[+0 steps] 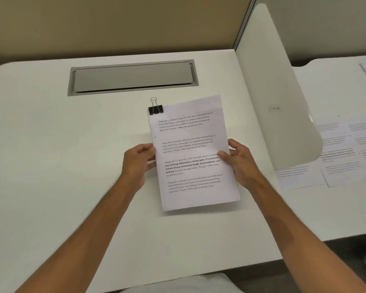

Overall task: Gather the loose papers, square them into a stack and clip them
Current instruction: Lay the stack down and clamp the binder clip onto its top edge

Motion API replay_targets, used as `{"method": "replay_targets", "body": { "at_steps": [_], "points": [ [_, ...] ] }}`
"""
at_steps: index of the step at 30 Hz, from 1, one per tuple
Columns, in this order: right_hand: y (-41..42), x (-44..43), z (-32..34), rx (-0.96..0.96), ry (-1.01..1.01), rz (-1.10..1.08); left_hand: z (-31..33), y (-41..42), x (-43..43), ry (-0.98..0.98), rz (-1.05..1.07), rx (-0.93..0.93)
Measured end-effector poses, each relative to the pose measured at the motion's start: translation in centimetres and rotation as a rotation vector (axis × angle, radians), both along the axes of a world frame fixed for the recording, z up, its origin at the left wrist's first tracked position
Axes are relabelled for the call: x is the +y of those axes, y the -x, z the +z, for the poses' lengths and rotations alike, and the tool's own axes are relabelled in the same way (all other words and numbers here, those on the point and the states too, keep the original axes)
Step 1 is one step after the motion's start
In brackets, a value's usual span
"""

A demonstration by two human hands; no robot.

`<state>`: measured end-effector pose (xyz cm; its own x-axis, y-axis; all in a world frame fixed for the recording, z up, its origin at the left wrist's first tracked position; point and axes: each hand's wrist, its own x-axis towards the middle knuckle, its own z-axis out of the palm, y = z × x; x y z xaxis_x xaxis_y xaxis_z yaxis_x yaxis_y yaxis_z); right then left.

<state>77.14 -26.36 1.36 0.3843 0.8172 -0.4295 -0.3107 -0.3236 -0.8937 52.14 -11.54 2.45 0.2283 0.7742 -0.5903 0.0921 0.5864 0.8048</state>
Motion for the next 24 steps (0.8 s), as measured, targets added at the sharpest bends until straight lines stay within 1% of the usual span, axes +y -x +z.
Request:
{"method": "replay_targets", "body": {
  "at_steps": [3, 5, 8, 13, 17, 24],
  "points": [
    [-0.8, 0.2, 0.8, -0.029, -0.008, -0.053, -0.4, -0.1, -0.9, 0.009, -0.066, 0.018],
    [-1.4, 0.4, 1.2, -0.076, 0.023, -0.101, -0.3, -0.7, -0.8, -0.014, -0.097, 0.023],
    [-2.6, 0.7, 1.7, -0.146, 0.071, -0.192, -0.4, -2.0, -0.3, -0.051, -0.092, 0.031],
    [-4.4, 2.0, 2.5, -0.25, 0.164, -0.263, -1.5, -5.0, 0.8, -0.068, -0.098, 0.064],
    [-6.7, 3.2, 2.0, -0.42, 0.267, -0.349, -2.2, -8.2, 1.6, -0.056, -0.099, 0.061],
    [-9.4, 5.7, 1.2, -0.864, 0.423, -0.419, -2.6, -14.4, 3.7, -0.087, -0.114, 0.136]
  ]
}}
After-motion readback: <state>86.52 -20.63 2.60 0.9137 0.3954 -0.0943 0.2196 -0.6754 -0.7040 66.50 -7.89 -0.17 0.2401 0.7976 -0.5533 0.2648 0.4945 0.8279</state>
